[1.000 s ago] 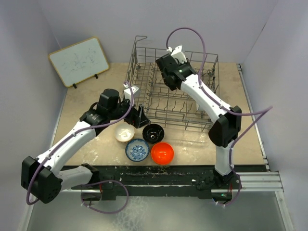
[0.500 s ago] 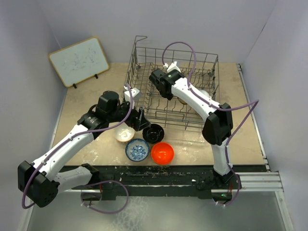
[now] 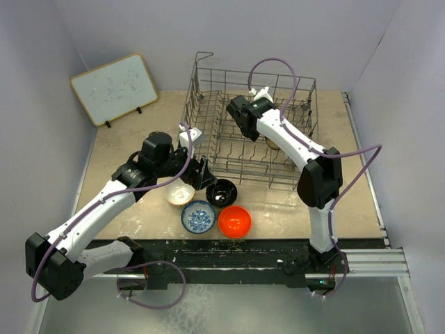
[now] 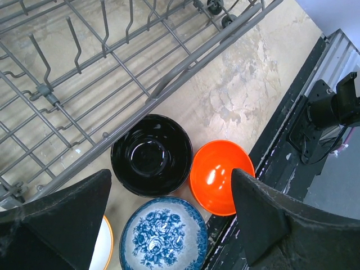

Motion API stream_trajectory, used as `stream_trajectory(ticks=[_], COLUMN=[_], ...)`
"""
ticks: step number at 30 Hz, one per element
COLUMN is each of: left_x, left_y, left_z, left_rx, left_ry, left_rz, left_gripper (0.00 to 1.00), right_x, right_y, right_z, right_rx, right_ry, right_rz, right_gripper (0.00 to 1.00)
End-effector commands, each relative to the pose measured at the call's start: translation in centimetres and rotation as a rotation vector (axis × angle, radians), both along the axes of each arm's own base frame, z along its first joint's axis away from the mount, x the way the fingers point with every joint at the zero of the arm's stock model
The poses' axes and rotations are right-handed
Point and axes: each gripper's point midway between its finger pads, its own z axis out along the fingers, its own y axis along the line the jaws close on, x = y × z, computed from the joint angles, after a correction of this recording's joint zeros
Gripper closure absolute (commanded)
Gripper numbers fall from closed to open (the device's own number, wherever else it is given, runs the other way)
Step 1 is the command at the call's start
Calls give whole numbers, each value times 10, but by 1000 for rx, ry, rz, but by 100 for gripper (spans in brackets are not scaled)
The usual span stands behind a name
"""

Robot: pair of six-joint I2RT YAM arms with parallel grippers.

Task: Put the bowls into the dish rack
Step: Place the bowl in the dish rack.

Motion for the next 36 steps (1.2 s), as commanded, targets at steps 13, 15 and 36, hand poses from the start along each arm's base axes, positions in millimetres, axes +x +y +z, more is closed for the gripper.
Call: stream_trajectory(ticks=[13, 15, 36], left_x=[6, 6, 0], left_y=[-5, -5, 24], left_z=[15, 15, 103], left_rx=[-20, -20, -86], left_ry=[-63, -62, -247], left_rz=[-14, -14, 73], left_gripper=[10, 10, 12], right_x=[23, 24, 15], right_y=[5, 7, 67], right_z=[85, 91, 87], right_rx=[-117, -140, 396], right_ry=[-204, -200, -207], right_rz=[4, 9, 301], right_gripper=[100, 100, 100])
